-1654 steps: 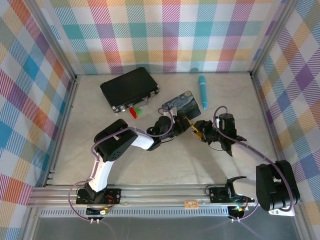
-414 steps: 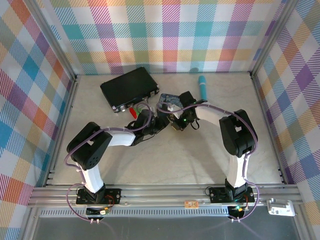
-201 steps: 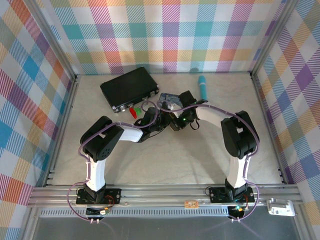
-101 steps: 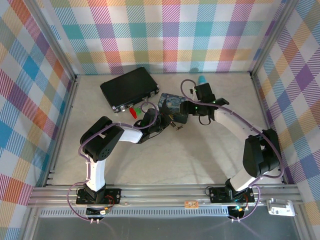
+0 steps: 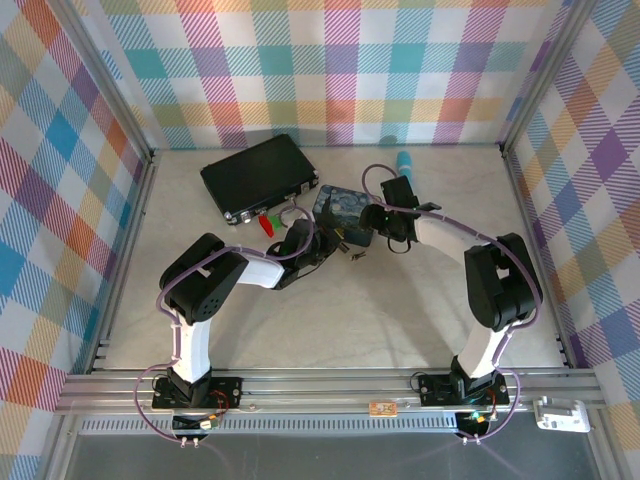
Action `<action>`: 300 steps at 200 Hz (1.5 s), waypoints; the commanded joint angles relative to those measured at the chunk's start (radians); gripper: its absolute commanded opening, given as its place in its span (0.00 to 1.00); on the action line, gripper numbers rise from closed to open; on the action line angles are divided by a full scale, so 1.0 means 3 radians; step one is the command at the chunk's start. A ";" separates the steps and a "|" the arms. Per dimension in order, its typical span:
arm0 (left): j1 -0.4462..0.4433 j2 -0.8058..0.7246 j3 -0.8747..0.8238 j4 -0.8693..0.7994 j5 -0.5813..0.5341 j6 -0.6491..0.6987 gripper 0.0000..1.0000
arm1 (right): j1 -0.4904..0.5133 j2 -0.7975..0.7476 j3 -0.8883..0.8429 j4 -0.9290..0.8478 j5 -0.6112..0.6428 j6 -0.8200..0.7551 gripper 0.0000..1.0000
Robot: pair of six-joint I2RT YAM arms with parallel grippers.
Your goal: Unlock the padlock with the key
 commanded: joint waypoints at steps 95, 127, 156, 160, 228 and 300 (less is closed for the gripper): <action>-0.0030 0.0180 -0.0366 0.0858 -0.0787 -0.0593 0.00 | 0.0012 -0.0304 -0.0632 0.0077 0.0504 0.0763 0.68; -0.0035 0.0277 -0.0386 0.1032 -0.0874 -0.0751 0.00 | 0.0017 -0.0375 -0.0673 0.0083 0.0560 0.0867 0.67; -0.0036 0.0210 -0.0422 0.1053 -0.0812 -0.0698 0.00 | 0.0019 -0.0353 -0.0598 0.0071 0.0510 0.0790 0.67; -0.0033 0.0189 -0.0439 0.1053 -0.0804 -0.0686 0.00 | 0.0016 -0.0359 -0.0587 0.0072 0.0504 0.0770 0.67; -0.0035 -0.0480 -0.0800 0.0610 -0.0505 -0.0358 0.00 | 0.0019 -0.0697 -0.0337 -0.0142 0.0255 -0.0156 0.83; -0.0032 -0.1331 -0.0641 -0.1297 0.0205 0.0383 0.00 | 0.0017 -0.1126 -0.0448 -0.0646 -0.0203 -0.0761 0.99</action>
